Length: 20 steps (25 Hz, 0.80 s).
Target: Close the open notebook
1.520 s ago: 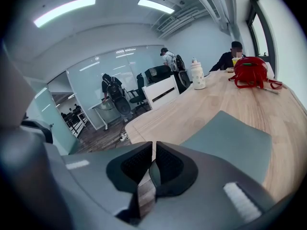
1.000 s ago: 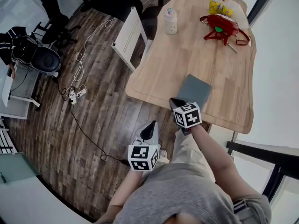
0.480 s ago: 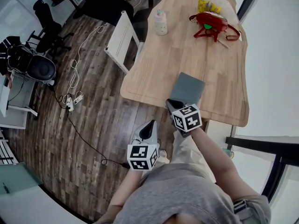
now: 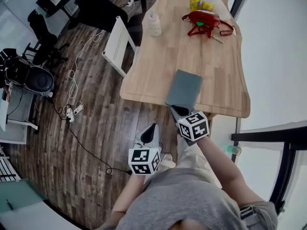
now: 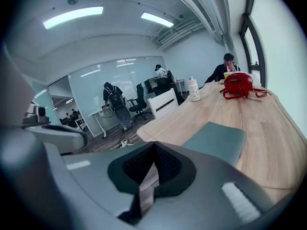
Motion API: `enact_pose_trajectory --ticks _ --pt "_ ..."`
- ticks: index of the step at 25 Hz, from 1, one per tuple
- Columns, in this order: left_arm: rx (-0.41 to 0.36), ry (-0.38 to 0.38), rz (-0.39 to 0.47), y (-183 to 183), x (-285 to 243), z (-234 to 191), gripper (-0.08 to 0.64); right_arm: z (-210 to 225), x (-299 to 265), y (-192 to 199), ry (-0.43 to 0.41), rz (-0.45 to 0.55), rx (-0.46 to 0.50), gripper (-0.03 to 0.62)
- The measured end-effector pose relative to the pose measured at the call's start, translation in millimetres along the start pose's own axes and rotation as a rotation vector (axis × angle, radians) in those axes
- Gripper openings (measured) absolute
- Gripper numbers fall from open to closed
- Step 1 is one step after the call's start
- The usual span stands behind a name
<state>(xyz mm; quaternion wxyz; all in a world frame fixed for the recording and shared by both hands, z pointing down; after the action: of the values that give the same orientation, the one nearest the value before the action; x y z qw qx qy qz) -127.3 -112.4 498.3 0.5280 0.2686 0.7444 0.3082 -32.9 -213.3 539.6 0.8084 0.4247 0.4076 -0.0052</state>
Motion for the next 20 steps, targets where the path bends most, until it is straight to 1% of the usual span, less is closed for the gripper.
enact_pose_trajectory --ticks 8,20 --pt "-0.023 0.028 -0.020 20 14 10 0.005 -20 34 26 0.033 0.029 -0.031 0.002" --pt "-0.098 0.110 -0.031 37 33 29 0.005 -53 77 54 0.081 0.086 -0.074 0.002"
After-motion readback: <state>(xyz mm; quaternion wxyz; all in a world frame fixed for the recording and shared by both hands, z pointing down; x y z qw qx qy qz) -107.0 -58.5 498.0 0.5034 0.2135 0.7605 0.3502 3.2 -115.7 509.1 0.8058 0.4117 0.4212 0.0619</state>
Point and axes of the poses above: the fingertips, and each gripper's own axes: x backward along the fingers, z to its right, y out of its underside, the point moved 4 cm from there along x, backward along the fingers, and after that the axes turned 11 degrees about -z, right-handed, at the moved point
